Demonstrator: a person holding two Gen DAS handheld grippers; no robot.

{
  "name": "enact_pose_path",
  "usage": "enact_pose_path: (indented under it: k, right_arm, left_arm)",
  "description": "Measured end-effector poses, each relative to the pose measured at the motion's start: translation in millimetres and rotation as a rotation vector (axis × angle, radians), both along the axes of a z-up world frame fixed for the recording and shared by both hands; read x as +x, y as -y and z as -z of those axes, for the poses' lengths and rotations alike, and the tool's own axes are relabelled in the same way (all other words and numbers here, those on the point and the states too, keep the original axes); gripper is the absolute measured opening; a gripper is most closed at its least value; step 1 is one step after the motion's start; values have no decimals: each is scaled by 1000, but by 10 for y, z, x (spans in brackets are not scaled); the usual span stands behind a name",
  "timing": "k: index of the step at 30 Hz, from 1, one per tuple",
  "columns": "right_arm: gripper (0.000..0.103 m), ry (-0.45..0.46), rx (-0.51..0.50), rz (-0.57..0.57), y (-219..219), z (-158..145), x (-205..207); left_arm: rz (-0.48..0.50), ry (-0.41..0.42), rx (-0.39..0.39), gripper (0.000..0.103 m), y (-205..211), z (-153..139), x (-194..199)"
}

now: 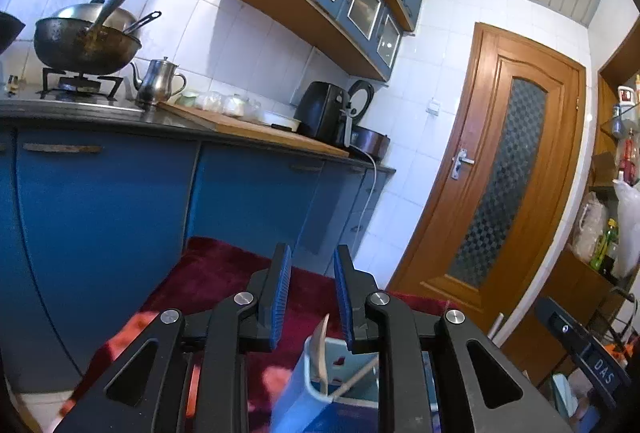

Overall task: Organize utensils
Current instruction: 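Lower the spoon into the box and open the left tool while the right releases its utensil, then withdraw both tools from the box and return over the remaining utensils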

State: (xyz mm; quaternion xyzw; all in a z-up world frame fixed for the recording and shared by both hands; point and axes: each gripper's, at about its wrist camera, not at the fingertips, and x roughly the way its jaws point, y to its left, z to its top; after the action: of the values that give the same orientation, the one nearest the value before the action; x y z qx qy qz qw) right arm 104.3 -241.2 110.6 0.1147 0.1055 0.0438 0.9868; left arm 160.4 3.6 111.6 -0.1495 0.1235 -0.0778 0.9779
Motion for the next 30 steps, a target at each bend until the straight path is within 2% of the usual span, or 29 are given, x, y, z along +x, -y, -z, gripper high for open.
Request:
enact_pose_path:
  k: [16, 26, 30]
  right_arm:
    - [29, -45, -20, -1, -44, -16, -737]
    - [30, -120, -14, -2, -37, 219, -1123]
    - [31, -148, 6, 5, 5, 336, -1240]
  left_arm:
    - [46, -133, 114, 23, -115, 40, -682]
    - [96, -222, 154, 23, -69, 213, -1001]
    - [113, -259, 166, 27, -50, 314, -1095]
